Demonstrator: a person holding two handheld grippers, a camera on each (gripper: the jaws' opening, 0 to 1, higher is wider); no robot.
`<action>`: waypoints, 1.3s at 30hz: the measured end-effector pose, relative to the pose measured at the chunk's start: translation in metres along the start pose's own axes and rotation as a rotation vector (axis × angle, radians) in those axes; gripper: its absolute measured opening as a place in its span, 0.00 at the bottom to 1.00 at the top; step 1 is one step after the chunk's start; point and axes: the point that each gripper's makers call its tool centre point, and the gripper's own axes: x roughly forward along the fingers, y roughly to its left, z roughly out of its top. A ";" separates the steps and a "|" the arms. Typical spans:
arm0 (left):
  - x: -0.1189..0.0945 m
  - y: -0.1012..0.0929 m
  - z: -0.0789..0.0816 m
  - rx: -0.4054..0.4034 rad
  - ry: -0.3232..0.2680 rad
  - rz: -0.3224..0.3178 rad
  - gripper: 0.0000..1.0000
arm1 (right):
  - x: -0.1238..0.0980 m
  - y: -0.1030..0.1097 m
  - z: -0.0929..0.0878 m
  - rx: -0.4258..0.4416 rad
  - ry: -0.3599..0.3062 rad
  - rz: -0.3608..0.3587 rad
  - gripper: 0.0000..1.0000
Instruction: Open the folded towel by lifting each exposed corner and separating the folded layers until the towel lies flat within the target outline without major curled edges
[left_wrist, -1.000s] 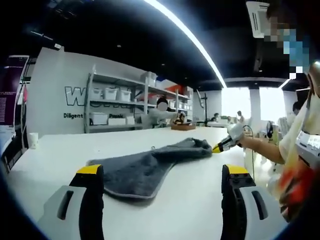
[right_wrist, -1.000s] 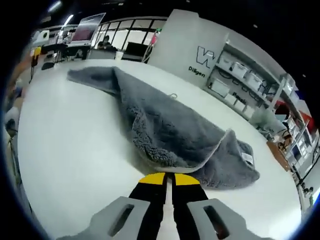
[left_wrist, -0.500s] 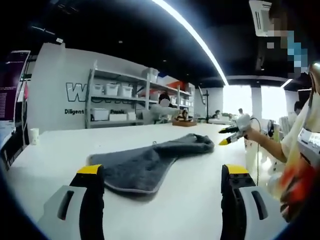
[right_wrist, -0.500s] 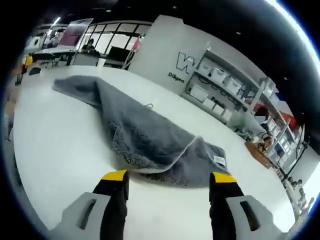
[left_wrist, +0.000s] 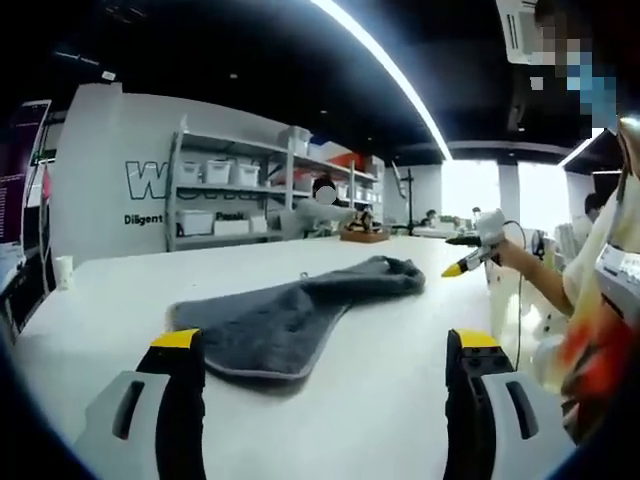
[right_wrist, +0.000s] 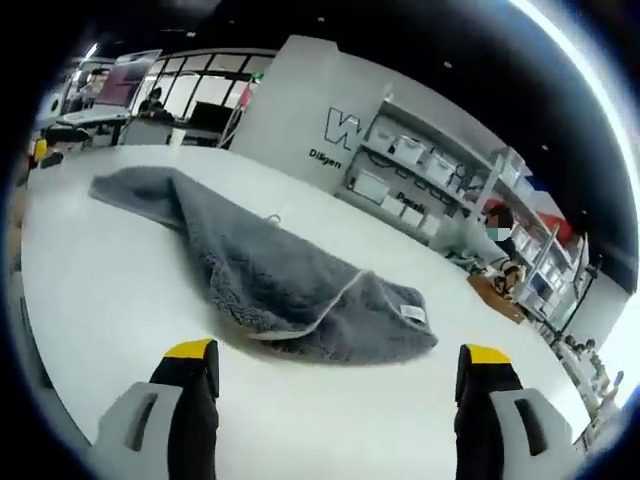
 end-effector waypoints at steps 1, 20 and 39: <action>0.000 0.001 0.000 0.001 0.004 0.004 0.99 | 0.000 0.000 0.000 -0.001 0.001 -0.002 0.99; 0.015 0.017 -0.033 -0.186 0.096 0.050 0.85 | -0.013 0.007 -0.003 0.012 -0.012 0.014 0.99; 0.053 0.028 -0.077 -0.329 0.197 0.126 0.45 | -0.019 0.009 -0.007 0.016 -0.028 0.024 0.96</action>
